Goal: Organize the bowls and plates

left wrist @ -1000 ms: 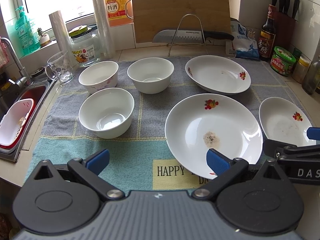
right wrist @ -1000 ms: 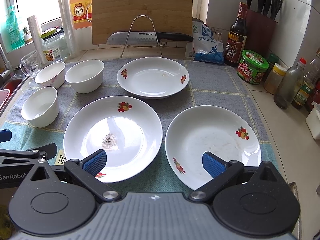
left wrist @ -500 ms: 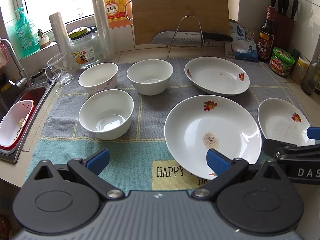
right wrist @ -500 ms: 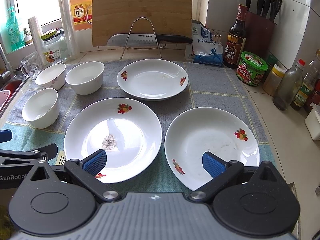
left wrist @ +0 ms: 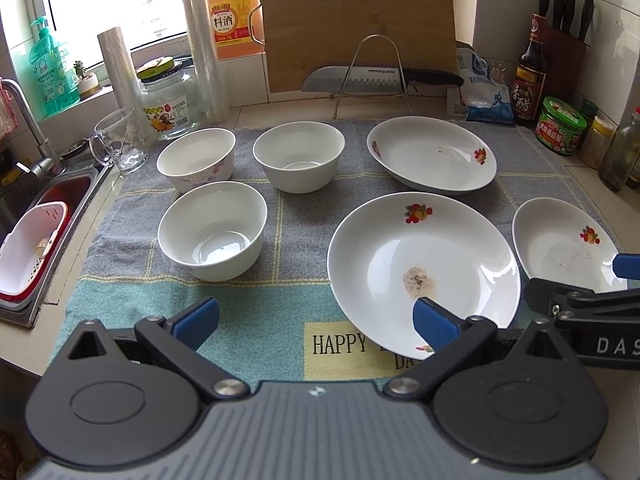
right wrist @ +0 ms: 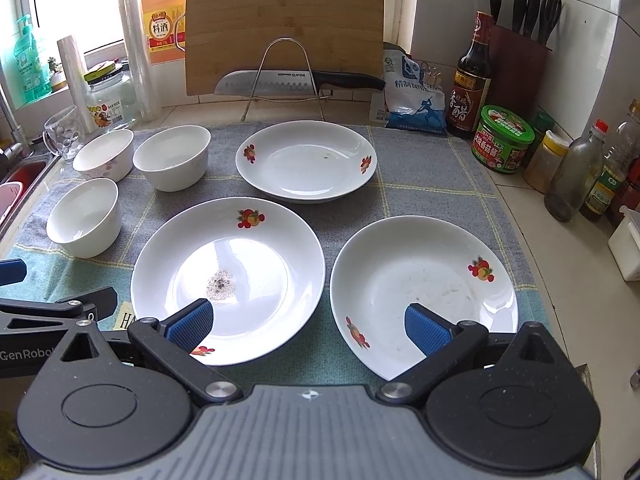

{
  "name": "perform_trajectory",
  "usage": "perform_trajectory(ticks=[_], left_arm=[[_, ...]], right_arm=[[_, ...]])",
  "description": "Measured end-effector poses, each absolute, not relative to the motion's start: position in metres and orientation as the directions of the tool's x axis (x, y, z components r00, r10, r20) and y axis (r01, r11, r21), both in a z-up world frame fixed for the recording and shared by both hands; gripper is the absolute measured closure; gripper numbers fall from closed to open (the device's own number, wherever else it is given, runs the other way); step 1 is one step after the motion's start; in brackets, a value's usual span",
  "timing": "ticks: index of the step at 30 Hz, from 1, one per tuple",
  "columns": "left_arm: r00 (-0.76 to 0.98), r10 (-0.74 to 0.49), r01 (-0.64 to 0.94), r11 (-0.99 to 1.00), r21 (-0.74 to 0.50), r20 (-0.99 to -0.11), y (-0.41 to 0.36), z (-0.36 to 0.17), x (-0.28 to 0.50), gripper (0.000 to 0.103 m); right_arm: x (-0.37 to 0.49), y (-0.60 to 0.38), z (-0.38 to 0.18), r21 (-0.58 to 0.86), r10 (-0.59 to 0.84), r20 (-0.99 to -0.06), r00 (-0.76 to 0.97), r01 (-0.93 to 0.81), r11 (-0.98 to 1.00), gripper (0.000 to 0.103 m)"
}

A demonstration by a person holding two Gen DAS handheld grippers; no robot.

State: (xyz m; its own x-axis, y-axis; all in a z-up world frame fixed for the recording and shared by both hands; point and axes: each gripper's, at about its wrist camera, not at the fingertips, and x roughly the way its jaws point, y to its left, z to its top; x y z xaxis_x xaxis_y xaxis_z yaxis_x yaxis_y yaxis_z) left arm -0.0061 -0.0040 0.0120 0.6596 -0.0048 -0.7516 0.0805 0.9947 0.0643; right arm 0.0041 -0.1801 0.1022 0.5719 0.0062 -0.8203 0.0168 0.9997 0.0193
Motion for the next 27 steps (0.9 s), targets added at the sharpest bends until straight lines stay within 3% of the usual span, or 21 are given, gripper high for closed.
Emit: perform_trajectory(ticks=[14, 27], left_arm=[[0.681, -0.020, 0.107, 0.992, 0.073, -0.732, -0.005, 0.016, -0.009, 0.001], [0.686, -0.187, 0.273, 0.962, 0.010, -0.703, 0.001, 0.019, -0.002, 0.001]], right_arm=[[-0.003, -0.182, 0.108, 0.020, 0.000, -0.804, 0.595, 0.027, 0.999, 0.000], [-0.021, -0.185, 0.120, 0.011, -0.060, -0.745, 0.664, 0.102, 0.995, 0.000]])
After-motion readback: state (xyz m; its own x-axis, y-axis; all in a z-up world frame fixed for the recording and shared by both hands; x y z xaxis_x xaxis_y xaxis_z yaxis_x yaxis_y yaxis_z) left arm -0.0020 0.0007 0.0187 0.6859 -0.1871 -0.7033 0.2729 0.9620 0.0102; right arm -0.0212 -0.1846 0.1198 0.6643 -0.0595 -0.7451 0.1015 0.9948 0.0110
